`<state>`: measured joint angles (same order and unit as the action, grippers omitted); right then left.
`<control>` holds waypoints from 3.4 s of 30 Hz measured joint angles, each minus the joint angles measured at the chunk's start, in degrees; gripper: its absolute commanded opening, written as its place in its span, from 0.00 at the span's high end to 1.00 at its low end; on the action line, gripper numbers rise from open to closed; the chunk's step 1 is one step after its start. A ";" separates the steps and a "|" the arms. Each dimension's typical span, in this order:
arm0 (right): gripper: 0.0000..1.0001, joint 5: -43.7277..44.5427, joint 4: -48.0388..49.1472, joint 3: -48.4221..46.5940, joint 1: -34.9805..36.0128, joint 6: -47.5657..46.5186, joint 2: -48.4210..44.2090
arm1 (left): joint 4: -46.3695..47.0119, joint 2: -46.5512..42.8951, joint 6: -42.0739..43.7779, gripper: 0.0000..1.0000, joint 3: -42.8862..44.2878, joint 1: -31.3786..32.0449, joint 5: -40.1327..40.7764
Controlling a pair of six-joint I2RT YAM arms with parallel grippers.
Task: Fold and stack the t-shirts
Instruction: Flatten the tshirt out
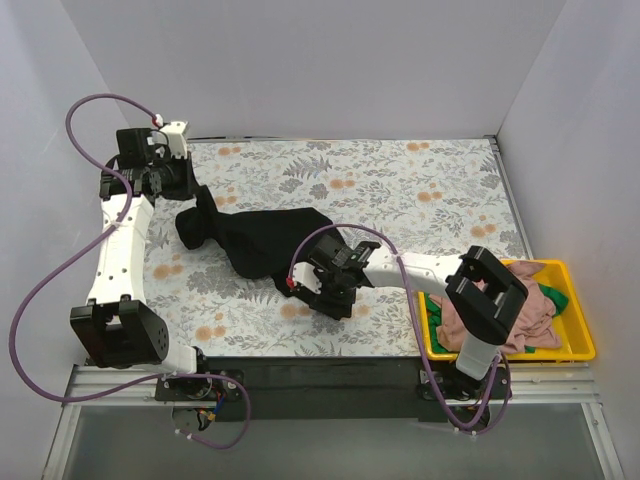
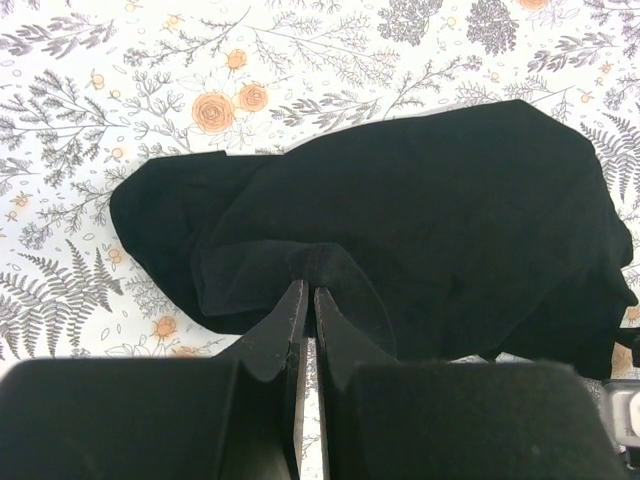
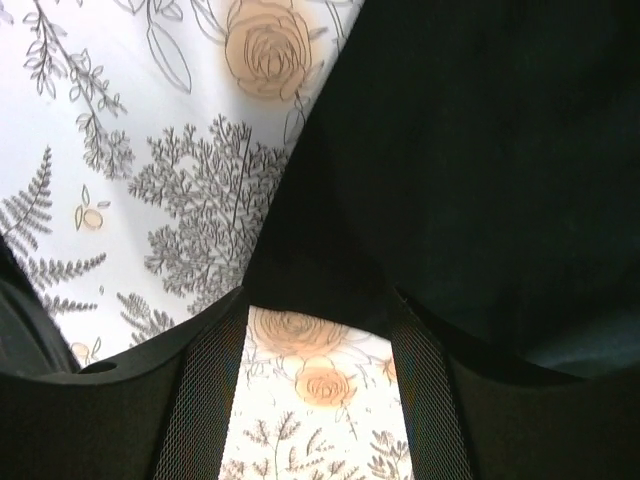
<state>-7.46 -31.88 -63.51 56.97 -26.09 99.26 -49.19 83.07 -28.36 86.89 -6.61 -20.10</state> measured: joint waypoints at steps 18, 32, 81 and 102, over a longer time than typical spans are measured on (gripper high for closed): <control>0.99 8.59 1.92 -1.95 -6.14 -2.67 0.92 | 2.08 0.17 0.55 1.00 -6.88 -1.90 3.43; 0.99 16.83 2.10 -36.30 -23.69 -8.48 -9.88 | 3.41 4.55 5.81 1.00 9.09 -8.28 1.46; 0.99 19.96 59.32 -48.76 -34.29 -11.72 -1.25 | 65.05 13.35 -2.60 1.00 21.94 -11.67 2.25; 0.99 0.15 16.50 -7.45 -28.26 -23.45 -12.37 | 46.97 7.13 29.44 1.00 -29.03 -17.55 -18.32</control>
<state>-7.31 -15.38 -70.96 28.71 -49.54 86.89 -2.22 90.19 1.08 57.87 -24.16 -38.41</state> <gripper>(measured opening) 0.028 0.019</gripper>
